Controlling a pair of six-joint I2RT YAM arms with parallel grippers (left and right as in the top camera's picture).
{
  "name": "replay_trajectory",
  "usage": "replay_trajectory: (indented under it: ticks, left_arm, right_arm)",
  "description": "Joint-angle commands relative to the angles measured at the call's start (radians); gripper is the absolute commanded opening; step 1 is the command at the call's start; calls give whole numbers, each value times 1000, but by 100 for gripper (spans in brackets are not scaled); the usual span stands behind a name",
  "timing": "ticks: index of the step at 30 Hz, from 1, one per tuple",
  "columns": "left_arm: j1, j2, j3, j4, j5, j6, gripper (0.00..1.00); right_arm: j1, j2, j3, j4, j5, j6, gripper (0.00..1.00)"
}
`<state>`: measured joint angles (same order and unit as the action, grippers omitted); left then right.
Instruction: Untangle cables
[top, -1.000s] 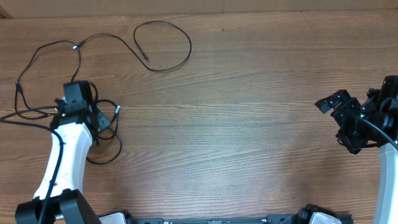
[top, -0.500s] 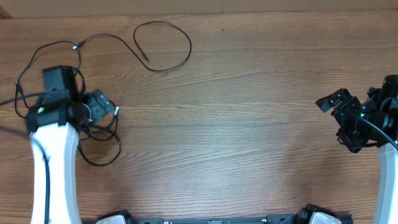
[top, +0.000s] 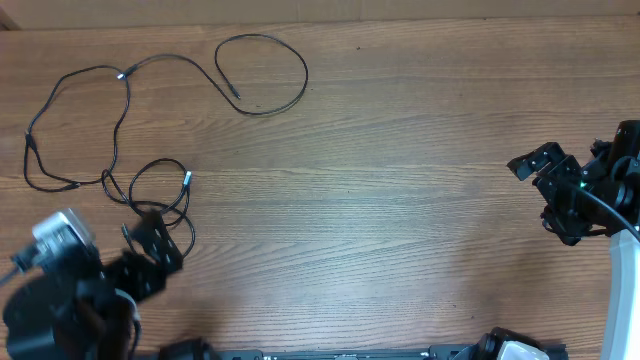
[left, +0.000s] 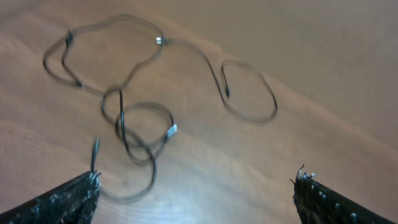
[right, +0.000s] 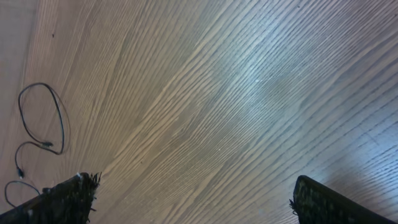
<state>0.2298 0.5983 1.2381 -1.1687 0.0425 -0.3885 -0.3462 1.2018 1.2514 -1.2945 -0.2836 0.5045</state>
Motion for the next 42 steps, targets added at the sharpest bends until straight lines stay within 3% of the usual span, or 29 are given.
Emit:
replay_trajectory:
  ticks: [1, 7, 11, 16, 18, 24, 32, 42]
  left_arm:
    - [-1, -42, 7, -109, 55, 15, 99]
    - [-3, -43, 7, -323, 0, 16, 100]
    - [-104, -59, -6, -286, -56, 15, 100]
    - [-152, -190, -172, -19, -49, 71, 99]
    - [-152, -398, -372, 159, -42, 125, 100]
    - [-151, -588, -534, 204, -44, 134, 100]
    - [-186, -595, -783, 568, -13, 191, 100]
    - [-199, -595, -1062, 855, 64, 190, 99]
  right_arm:
    - [-2, -3, -2, 4, 3, -9, 100]
    - [-2, -3, -2, 4, 3, -9, 100]
    - [-2, -3, -2, 4, 3, -9, 100]
    - [-2, -3, -2, 4, 3, -9, 100]
    - [-2, -3, -2, 4, 3, -9, 100]
    - [-2, -3, -2, 4, 3, -9, 100]
    - [-2, -3, -2, 4, 3, -9, 100]
    - [-2, -3, -2, 4, 3, -9, 100]
